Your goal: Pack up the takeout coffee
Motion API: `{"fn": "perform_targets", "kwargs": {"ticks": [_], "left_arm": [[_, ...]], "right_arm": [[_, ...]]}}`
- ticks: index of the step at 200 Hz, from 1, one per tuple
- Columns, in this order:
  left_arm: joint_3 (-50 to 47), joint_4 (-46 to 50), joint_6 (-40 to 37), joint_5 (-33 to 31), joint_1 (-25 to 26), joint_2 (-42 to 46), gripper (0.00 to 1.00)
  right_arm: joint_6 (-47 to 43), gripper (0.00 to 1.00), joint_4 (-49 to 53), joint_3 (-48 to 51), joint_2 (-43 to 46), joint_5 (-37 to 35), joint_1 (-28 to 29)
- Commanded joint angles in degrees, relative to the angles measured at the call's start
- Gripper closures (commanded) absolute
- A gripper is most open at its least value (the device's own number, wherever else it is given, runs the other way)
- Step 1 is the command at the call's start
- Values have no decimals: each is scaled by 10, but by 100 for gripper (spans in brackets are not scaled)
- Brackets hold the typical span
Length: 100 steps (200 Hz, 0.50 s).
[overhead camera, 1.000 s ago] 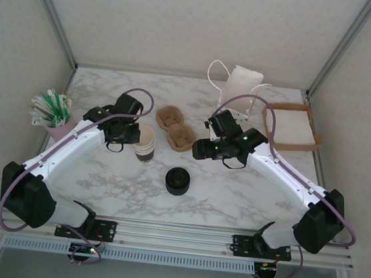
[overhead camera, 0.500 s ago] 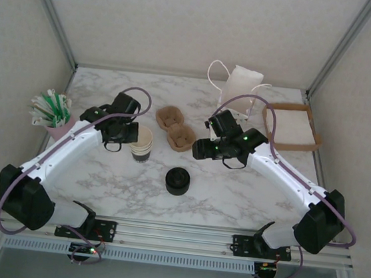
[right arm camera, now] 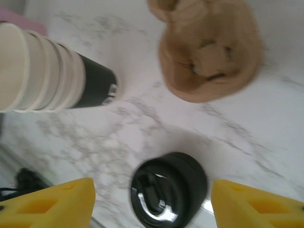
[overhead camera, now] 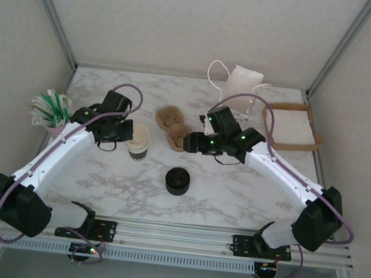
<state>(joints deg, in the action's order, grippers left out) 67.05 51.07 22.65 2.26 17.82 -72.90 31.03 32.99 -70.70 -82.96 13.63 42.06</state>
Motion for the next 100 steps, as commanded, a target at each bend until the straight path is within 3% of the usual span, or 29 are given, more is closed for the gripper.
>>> {"fn": "perform_targets", "kwargs": {"ticks": [1, 59, 100], "left_arm": [[-14, -5, -1, 27, -19, 24, 100], [-46, -18, -2, 60, -60, 51, 100], [-54, -23, -1, 64, -70, 56, 100]], "right_arm": [[63, 38, -112, 20, -40, 97, 5], [154, 47, -274, 11, -139, 196, 31], [202, 47, -343, -4, -199, 238, 40]]}}
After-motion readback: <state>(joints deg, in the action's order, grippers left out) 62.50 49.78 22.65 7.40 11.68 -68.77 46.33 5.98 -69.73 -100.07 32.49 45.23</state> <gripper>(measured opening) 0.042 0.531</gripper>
